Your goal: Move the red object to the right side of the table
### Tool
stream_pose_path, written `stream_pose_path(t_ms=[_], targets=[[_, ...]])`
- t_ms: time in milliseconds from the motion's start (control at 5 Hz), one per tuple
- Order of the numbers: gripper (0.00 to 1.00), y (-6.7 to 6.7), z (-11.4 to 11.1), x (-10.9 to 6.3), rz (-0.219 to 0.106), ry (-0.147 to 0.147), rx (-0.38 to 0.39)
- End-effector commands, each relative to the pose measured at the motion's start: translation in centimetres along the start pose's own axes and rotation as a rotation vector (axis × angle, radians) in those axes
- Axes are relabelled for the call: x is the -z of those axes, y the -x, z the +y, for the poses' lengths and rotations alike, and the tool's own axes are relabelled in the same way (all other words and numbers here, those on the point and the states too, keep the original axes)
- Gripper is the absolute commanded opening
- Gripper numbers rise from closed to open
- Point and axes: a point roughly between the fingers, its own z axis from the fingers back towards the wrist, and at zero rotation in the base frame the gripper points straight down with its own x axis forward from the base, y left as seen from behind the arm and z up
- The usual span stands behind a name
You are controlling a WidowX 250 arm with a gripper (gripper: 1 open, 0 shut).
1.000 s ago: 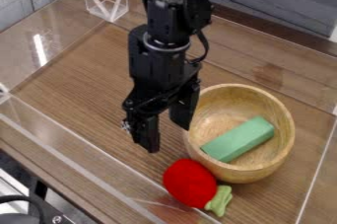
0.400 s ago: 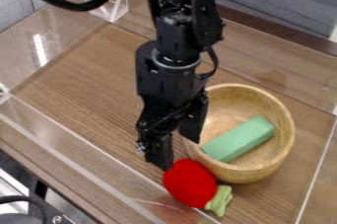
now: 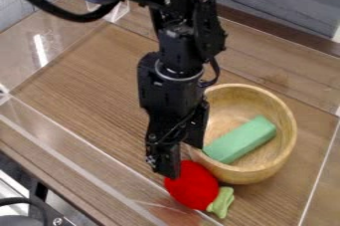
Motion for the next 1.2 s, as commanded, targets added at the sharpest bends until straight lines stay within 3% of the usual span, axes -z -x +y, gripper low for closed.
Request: stream_pose_path(t_ms=[0, 400, 600, 1000], targets=[[1.00, 0.4, 0.3, 0.7, 0.003, 0.005, -0.039], [1.00, 2.6, 0.2, -0.3, -0.003, -0.011, -0.035], [0.00, 2.1, 0.2, 0.4, -0.001, -0.008, -0.102], [0.00, 1.5, 0.5, 1.6, 0.001, 0.001, -0.229]])
